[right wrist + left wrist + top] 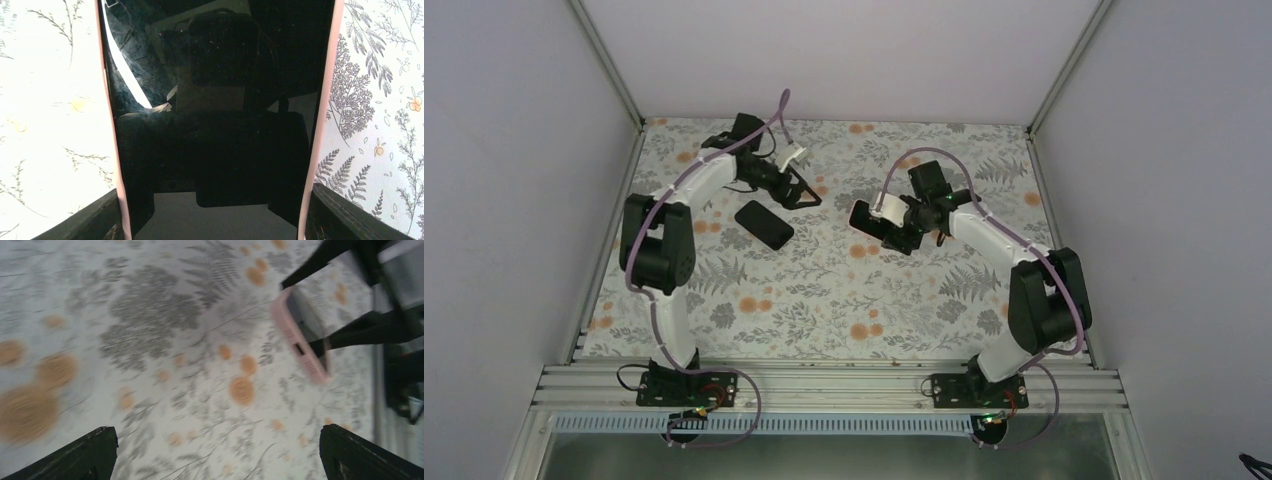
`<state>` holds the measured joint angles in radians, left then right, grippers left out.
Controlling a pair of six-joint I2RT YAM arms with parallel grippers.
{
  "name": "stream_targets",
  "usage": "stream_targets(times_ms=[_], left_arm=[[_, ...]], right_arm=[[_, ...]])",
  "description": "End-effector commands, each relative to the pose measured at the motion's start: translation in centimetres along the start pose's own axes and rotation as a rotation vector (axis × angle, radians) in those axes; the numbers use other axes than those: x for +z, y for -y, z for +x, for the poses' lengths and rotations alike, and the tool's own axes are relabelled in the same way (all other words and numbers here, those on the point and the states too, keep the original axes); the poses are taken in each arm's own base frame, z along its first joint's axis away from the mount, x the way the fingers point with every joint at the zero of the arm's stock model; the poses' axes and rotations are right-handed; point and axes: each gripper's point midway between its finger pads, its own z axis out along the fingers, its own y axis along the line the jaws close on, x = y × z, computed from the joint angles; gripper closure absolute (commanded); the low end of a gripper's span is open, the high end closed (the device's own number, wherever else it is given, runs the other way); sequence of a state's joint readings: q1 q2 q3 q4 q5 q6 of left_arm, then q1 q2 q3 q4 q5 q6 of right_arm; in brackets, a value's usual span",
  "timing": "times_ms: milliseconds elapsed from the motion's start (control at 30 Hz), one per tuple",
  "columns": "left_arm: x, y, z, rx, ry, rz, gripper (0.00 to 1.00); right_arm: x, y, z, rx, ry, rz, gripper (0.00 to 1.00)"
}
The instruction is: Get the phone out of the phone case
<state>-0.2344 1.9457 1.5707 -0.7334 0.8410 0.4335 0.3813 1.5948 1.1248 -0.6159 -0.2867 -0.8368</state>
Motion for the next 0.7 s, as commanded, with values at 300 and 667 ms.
stream_targets(times_ms=[300,667], left_arm=[[5.1,2.8,-0.8,-0.075,-0.088,0.291,0.00],[3.6,1.6,1.2,-0.009,-0.064,0.181,0.00]], right_arm=[[1.5,-2.0,-2.5,-0.143,0.073,0.088,0.29],[2.0,-4.0,4.4,-0.584,-0.121,0.104,0.21]])
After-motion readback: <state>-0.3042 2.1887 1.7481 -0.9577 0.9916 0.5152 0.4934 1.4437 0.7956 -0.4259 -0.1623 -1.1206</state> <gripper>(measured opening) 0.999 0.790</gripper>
